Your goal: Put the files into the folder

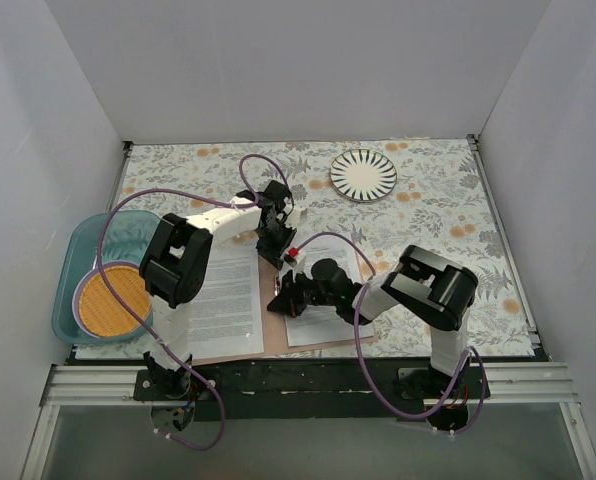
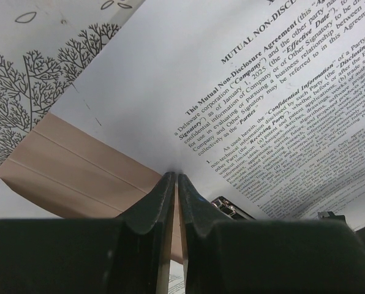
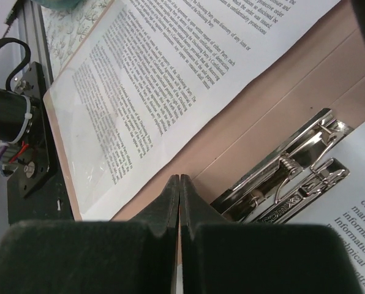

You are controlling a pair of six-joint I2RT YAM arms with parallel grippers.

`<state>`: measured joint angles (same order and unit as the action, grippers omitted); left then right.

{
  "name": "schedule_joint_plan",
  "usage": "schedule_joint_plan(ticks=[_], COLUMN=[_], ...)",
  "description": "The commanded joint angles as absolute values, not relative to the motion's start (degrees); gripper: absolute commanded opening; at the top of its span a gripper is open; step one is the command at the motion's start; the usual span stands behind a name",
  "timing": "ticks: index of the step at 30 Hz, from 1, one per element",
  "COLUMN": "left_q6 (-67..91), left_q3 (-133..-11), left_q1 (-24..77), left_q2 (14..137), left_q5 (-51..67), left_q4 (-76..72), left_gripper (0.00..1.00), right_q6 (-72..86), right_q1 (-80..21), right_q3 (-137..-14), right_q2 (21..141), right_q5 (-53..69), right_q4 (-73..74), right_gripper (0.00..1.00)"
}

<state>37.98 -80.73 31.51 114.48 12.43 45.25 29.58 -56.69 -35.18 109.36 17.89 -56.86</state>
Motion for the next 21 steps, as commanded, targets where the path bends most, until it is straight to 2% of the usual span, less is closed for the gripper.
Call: schedule_joint_plan(ticks=[1,5,10,13,17,20,21], left_q6=[37.4,37.5,37.9,38.2,38.5,38.5,38.5], left_q3=[-80.4,-82.0,-84.8,-87.8,-92.9,-95.9,-96.2], left_q1=[30.9,30.8,30.8,30.8,30.8,30.5,30.3], left_q2=[117.1,117.3,117.3,117.2,115.8,112.8,111.6], left_q5=[7.9,7.1,6.7,6.6,5.9,4.9,4.4], left_q4=[46.0,46.8,48.2,49.8,52.9,55.2,55.5], left_gripper=[0.07,0.07,0.07,0.08,0.19,0.31,0.37], right_q6=[22.4,20.0,17.8,16.7,14.8,11.0,9.7], right_q1=[-55.8,-55.8,-55.8,-55.8,-56.0,-57.6,-58.4], right_q3=[-37.3,-42.1,-46.5,-47.2,-46.2,-45.0,-44.6], right_q2=[107.2,104.1,99.9,97.0,93.3,89.2,86.9], right_q5=[18.0,18.0,17.3,16.2,14.5,11.2,9.6], right_q4=[-41.9,-37.4,-32.4,-30.3,-27.8,-24.7,-22.4], right_gripper=[0.01,0.04,0.25,0.32,0.38,0.46,0.48])
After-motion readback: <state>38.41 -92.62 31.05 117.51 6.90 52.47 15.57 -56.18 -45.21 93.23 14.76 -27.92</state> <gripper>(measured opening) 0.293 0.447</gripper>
